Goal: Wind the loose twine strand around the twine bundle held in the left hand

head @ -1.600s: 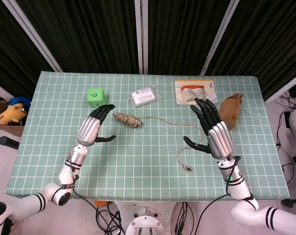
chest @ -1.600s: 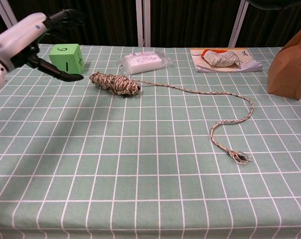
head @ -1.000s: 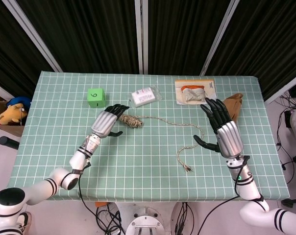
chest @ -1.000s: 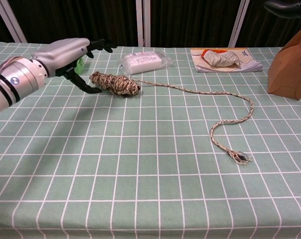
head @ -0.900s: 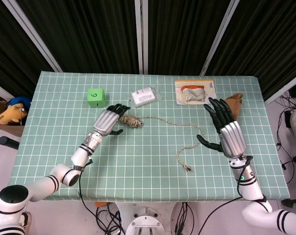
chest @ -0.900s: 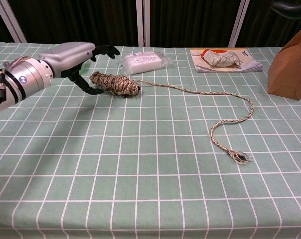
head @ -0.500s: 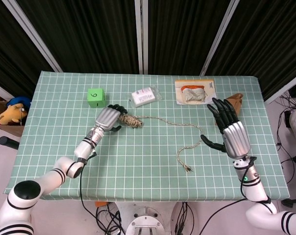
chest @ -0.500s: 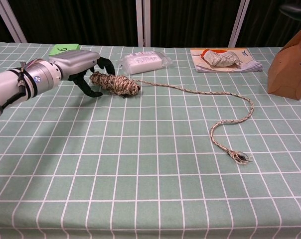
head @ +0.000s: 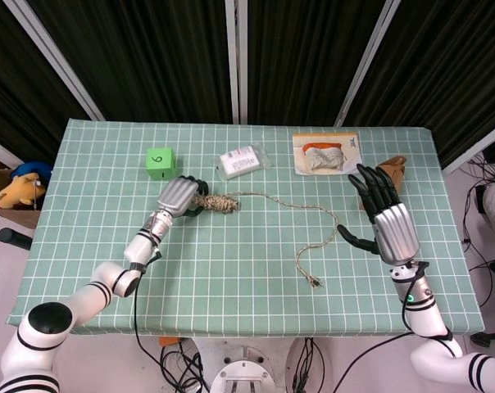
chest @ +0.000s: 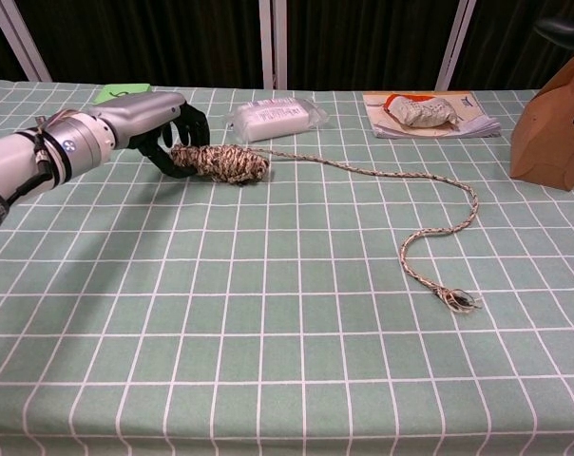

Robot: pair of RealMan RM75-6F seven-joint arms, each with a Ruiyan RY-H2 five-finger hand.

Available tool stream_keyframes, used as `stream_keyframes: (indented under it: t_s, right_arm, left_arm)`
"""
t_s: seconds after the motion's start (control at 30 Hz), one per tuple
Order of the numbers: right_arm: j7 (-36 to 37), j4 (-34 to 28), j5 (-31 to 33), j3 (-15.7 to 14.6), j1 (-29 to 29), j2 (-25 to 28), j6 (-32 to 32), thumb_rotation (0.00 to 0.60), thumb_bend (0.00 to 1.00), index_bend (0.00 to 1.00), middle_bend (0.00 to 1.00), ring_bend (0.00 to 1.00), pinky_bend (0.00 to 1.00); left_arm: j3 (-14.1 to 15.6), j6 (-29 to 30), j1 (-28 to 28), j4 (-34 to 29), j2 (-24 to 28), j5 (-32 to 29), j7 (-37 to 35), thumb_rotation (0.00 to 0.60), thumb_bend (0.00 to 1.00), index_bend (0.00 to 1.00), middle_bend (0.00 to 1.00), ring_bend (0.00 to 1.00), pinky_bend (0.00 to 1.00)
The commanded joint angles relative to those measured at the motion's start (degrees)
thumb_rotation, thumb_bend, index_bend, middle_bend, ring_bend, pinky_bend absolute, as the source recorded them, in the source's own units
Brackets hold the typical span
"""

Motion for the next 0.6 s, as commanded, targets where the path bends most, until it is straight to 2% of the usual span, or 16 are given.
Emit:
stream_keyframes:
  t_s: [0.03,0.23,0.4,0.47,0.6]
  right_arm:
    - [0.02,0.00,0.20,-0.12,-0.14,0.12,0.03,0.600,0.19,0.00,0.00,0.00,0.00]
    - [-0.02,0.11,0.38,-0.43,-0.47,0.55,0.19,0.600,0.19,0.00,0.00,0.00,0.00]
    - [-0.97,-0.61,0.33,-1.57,-0.61,1.60,-1.21,0.600,0.19,0.00,0.00,0.00,0.00]
    - [-2.60,-1.48,-0.07,-3.05,-0.59,2.68,-3.15,0.600,0.19,0.06,0.00,0.00,0.00]
    - [-8.24,-3.89,-0.27,-6.55,-0.48,5.17,-8.57,0.600,0.19,0.26,0.00,0.00,0.00]
  left_arm:
    - [-0.29,-0.18,0.09,-0.15,-0.31,-0.67,-2.70,0.600,0.33,0.53,0.51,0.42,0.46]
    - [-0.15,0.36,0.49,-1.51,0.47,-0.39,-8.44,0.600,0.37,0.66,0.64,0.54,0.56]
    - [-0.54,0.04,0.91,-5.90,3.16,-0.35,-17.36,0.600,0.40,0.74,0.72,0.61,0.63]
    - [-0.43,-0.21,0.98,-7.75,4.61,0.00,-20.38,0.600,0.40,0.74,0.72,0.62,0.63]
    - [0.28,1.62,1.49,-9.87,6.36,1.36,-22.28,0.600,0.40,0.75,0.72,0.62,0.64]
